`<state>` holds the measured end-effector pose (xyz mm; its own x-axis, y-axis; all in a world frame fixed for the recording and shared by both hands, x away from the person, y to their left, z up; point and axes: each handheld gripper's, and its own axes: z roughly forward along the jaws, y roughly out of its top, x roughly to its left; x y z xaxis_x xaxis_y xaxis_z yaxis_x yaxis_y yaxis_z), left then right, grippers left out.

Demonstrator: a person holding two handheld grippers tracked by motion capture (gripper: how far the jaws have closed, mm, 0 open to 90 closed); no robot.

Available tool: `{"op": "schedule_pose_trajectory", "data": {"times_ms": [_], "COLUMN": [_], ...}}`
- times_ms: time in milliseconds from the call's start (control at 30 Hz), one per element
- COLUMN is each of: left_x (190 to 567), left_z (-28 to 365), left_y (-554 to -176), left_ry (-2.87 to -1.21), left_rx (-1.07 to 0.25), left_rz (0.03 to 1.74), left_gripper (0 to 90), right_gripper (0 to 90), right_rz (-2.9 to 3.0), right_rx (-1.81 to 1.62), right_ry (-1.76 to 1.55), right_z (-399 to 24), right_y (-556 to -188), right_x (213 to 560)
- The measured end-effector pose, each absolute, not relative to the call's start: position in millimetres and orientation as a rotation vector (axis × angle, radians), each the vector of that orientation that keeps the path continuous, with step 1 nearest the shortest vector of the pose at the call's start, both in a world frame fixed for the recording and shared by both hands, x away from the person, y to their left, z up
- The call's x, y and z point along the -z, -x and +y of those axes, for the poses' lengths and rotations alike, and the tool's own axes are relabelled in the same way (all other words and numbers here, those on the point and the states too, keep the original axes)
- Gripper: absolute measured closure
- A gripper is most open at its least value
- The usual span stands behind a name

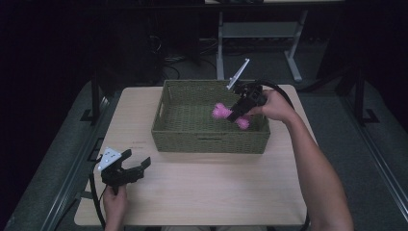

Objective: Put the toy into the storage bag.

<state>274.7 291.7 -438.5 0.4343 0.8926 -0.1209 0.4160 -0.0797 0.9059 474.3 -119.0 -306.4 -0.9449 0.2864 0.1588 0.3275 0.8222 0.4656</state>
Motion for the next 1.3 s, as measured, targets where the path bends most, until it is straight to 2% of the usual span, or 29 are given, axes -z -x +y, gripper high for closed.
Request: {"op": "schedule_pose_trajectory", "data": {"times_ms": [1300], "left_x": [438], "left_z": [293], "left_y": [-275], "left_ry": [-1.680], "left_rx": [-0.596], "left_rz": [1.154], "left_gripper": [13.7], "right_gripper": [58.0], "right_rz": [-2.870], "right_rx": [0.738], "right_ry": [0.586], "right_z": [-116], "right_y": [-494], "right_x": [347]}}
